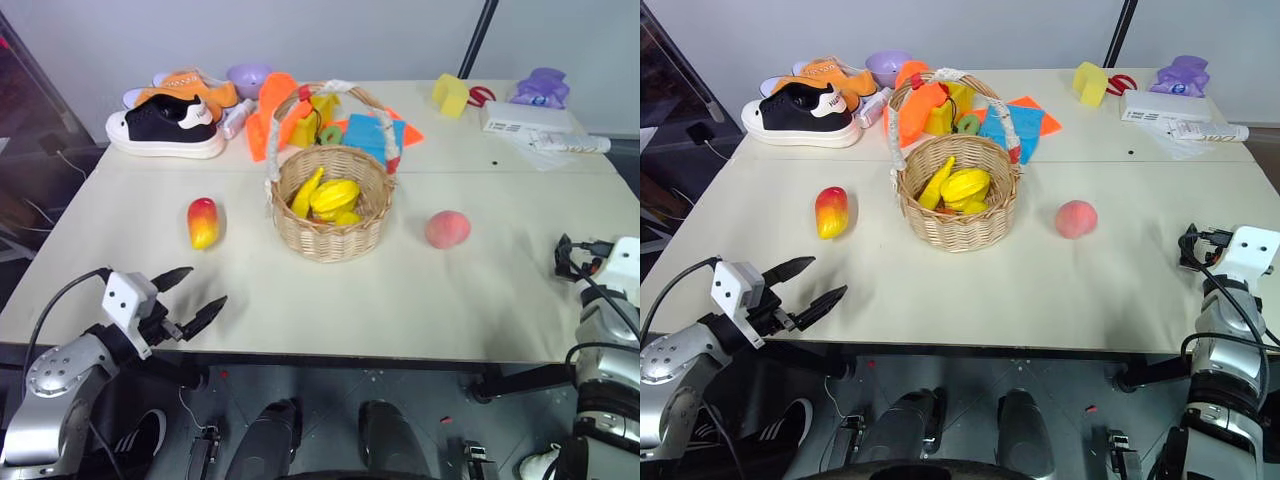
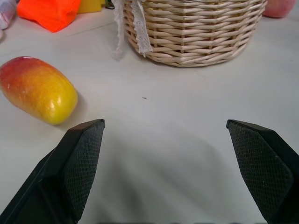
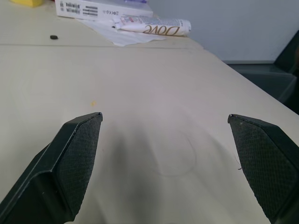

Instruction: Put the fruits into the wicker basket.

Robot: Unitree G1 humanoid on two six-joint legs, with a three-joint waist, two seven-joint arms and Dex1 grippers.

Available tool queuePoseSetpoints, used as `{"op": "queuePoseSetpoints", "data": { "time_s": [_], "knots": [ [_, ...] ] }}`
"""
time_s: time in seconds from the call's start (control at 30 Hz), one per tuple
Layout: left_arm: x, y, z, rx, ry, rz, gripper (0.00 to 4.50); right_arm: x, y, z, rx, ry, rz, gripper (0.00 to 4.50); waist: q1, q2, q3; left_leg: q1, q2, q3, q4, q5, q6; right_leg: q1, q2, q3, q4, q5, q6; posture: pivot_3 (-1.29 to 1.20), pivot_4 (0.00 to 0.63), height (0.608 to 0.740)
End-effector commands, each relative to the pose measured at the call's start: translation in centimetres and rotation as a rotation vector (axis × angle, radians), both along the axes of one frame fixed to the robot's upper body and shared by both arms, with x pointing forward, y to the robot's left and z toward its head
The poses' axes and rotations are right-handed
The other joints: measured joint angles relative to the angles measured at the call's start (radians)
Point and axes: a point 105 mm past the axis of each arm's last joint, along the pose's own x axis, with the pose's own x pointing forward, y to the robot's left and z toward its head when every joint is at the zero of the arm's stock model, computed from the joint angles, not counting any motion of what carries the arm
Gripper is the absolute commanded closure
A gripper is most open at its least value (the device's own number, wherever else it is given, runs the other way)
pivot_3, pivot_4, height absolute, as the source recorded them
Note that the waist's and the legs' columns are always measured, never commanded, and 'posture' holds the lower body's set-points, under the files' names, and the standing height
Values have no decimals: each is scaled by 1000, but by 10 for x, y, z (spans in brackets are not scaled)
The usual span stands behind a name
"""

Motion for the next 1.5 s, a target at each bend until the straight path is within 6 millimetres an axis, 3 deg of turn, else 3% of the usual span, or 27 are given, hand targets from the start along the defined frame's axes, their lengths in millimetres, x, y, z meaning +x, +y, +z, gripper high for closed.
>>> {"op": "queuePoseSetpoints", "data": {
  "time_s": [0.03, 0.33, 0.77, 1.0, 1.1, 1.17, 1.37, 1.5],
  "knots": [
    [2, 0, 10, 9, -62, -2, 29, 2, -1, 15, -34, -46, 9, 0, 0, 0, 0, 0, 0, 0, 0, 0, 0, 0, 0, 0, 0, 0, 0, 0, 150, 740],
    [3, 3, 15, 9, -57, -49, 29, 5, 5, 17, -37, -57, 34, 0, -1, 0, 0, 0, 0, 0, 0, 0, 0, 0, 0, 0, 0, 0, 0, 0, 150, 740],
    [12, 0, 19, 4, -80, -63, 29, 12, 27, 25, -66, -96, 141, 0, 0, 0, 0, 0, 0, 0, 0, 0, 0, 0, 0, 0, 0, 0, 0, 0, 150, 740],
    [13, -13, 29, -31, -89, -135, 29, 17, 78, 55, -79, -163, 485, 0, -2, 0, 0, 0, 0, 0, 0, 0, 0, 0, 0, 0, 0, 0, 1, 0, 150, 740],
    [11, -27, 39, -71, -59, -240, 29, 12, 115, 70, -86, -93, 741, 0, 1, 1, 0, 0, 0, -1, 0, 0, 0, 0, 0, 0, 0, 0, 1, 0, 150, 740],
    [12, -37, 48, -109, -50, -289, 29, 11, 129, 69, -73, 27, 840, 0, 3, 1, 1, -1, 0, -1, 1, 0, 0, 0, 0, 0, 0, 0, 1, 0, 150, 740],
    [9, -66, 56, -125, -28, -439, 29, 20, 145, 76, -67, 214, 858, 0, -1, 1, 0, -1, 0, -1, 0, 0, 0, -1, 0, -1, -1, 0, 0, 0, 150, 740],
    [10, -74, 59, -127, -25, -475, 29, 29, 153, 77, -68, 298, 830, 0, 3, 1, 1, -2, 0, -1, 0, 0, 0, -2, 0, -1, 0, 0, 0, 0, 150, 740]
  ]
}}
